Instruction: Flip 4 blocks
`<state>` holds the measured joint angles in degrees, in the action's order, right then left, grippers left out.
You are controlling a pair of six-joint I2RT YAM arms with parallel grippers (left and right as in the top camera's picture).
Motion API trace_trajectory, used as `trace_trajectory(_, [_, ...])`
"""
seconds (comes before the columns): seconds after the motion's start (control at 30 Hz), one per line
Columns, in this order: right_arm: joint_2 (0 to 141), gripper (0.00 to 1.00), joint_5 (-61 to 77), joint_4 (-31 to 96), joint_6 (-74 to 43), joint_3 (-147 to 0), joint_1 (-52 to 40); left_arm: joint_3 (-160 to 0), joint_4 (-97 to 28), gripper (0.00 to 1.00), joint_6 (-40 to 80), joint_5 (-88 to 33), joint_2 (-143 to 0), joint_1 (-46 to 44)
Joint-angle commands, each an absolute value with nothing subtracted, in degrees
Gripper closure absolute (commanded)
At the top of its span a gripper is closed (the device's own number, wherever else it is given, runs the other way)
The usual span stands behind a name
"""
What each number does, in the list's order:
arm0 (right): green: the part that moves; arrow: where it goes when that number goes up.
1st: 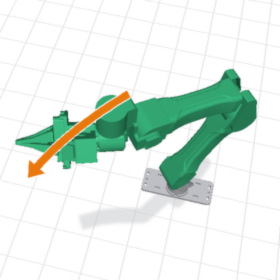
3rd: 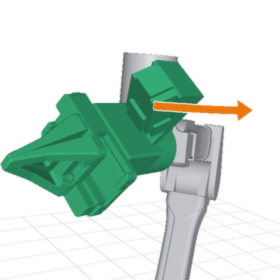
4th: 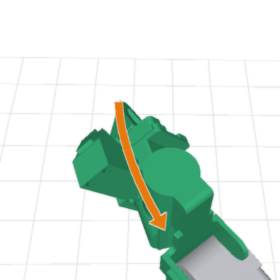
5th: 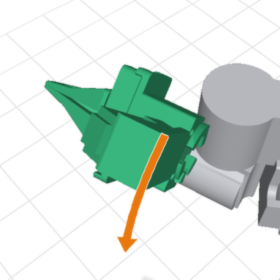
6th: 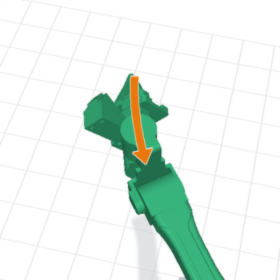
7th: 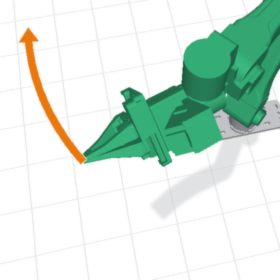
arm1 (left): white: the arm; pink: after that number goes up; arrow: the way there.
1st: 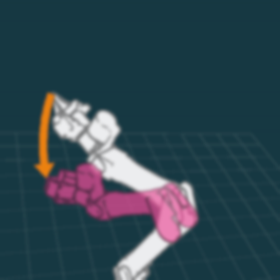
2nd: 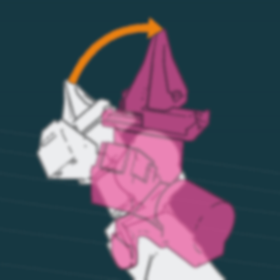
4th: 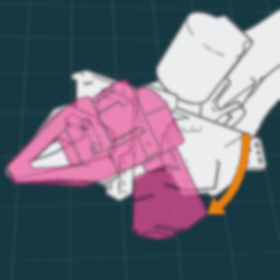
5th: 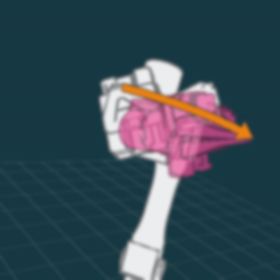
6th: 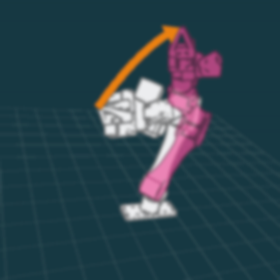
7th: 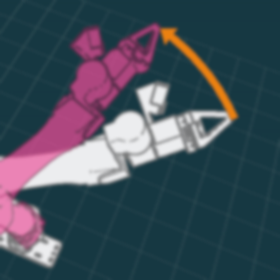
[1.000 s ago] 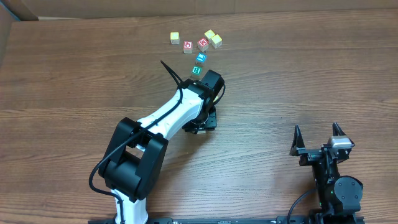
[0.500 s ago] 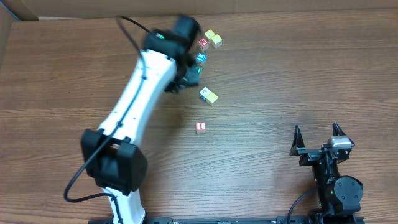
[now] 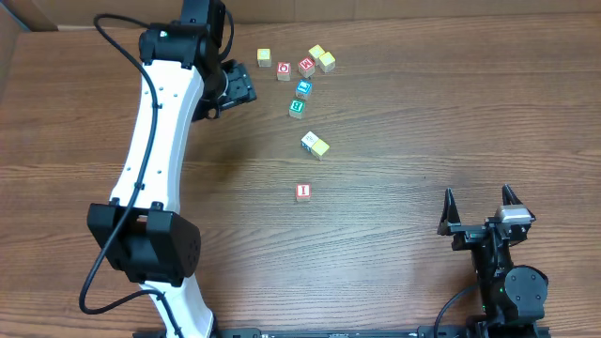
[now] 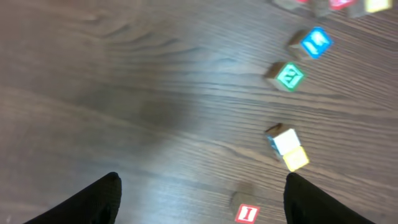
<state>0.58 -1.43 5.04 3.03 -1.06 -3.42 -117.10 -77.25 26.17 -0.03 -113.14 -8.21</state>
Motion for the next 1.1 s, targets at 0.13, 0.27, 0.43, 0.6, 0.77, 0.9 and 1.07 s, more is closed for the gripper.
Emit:
trace_trajectory(0.13, [0.19, 0.0, -1.17, 4.67, 3.05, -0.47, -3.25, -117.36, -73.65, 0.14, 22.68, -2.5, -112.4, -12.12])
trace_trajectory(0.27, [0.19, 0.0, -1.17, 4.67, 3.05, -0.47, -3.25, -117.36, -71.53, 0.21, 22.35, -2.35, -112.71, -14.63])
trace_trajectory(0.43, [0.19, 0.0, -1.17, 4.67, 3.05, -0.47, -3.25, -117.36, -68.66, 0.23, 17.69, -1.72, -113.84, -17.74])
trace_trajectory(0.6, [0.19, 0.0, -1.17, 4.67, 3.05, -0.47, -3.25, -117.36, -64.62, 0.25, 14.5, 0.62, -117.12, -19.99])
trace_trajectory(0.77, [0.19, 0.0, -1.17, 4.67, 3.05, -0.47, -3.25, -117.36, -58.35, 0.27, 11.51, 0.62, -123.07, -20.67])
trace_trajectory(0.9, [0.19, 0.0, -1.17, 4.69, 3.05, -0.47, -3.25, -117.36, -54.02, 0.3, 10.61, 0.91, -129.38, -20.62])
trace_trajectory(1.07, [0.19, 0.0, -1.17, 4.67, 3.05, -0.47, -3.25, -117.36, -53.06, 0.32, 10.63, 5.91, -134.63, -20.53])
